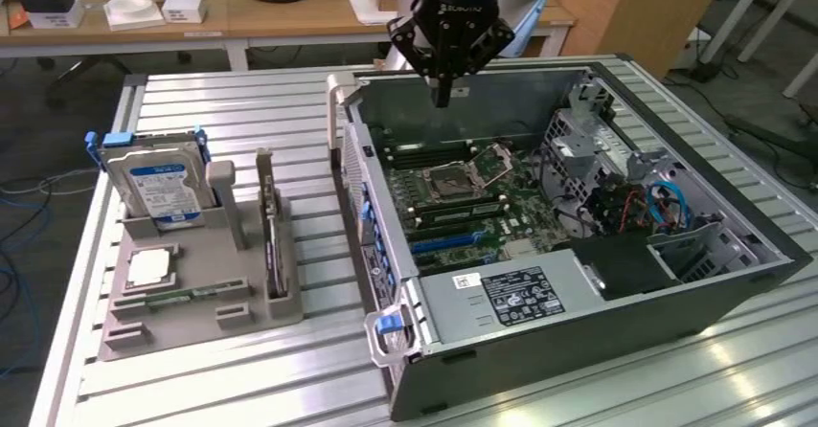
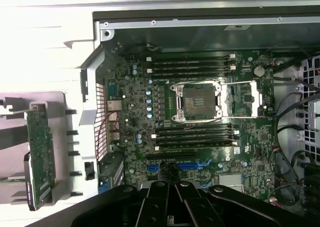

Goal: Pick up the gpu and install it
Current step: 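Reach for the gpu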

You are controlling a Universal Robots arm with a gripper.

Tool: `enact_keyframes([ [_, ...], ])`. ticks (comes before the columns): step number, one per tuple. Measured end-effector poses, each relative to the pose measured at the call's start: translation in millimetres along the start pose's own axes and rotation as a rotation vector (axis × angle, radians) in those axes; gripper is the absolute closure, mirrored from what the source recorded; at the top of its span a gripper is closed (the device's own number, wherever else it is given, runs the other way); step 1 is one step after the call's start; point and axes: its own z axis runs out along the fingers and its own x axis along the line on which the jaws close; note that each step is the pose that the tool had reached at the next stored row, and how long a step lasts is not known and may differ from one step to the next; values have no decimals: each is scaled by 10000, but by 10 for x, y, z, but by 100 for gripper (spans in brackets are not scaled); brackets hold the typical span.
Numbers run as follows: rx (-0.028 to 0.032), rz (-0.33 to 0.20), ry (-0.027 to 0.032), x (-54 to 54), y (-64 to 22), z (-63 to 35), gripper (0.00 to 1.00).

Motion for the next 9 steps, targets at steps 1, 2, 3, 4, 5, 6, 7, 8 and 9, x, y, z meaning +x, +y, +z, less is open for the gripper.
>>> enact_keyframes([
  [1,1,0,0,14,-1,-1,90],
  [2,1,0,1,30,-2,-1,90],
  [3,1,0,0,44,-3,-2,90],
  [4,-1,-1,0,58,-4,-1,90],
  [5,0,0,0,71,-5,-2,90],
  [6,1,0,0,84,-6,-2,90],
  [7,0,0,0,94,-7,-3,90],
  [8,1,1,0,105,-8,-3,90],
  [9,0,0,0,114,-9,-3,90],
])
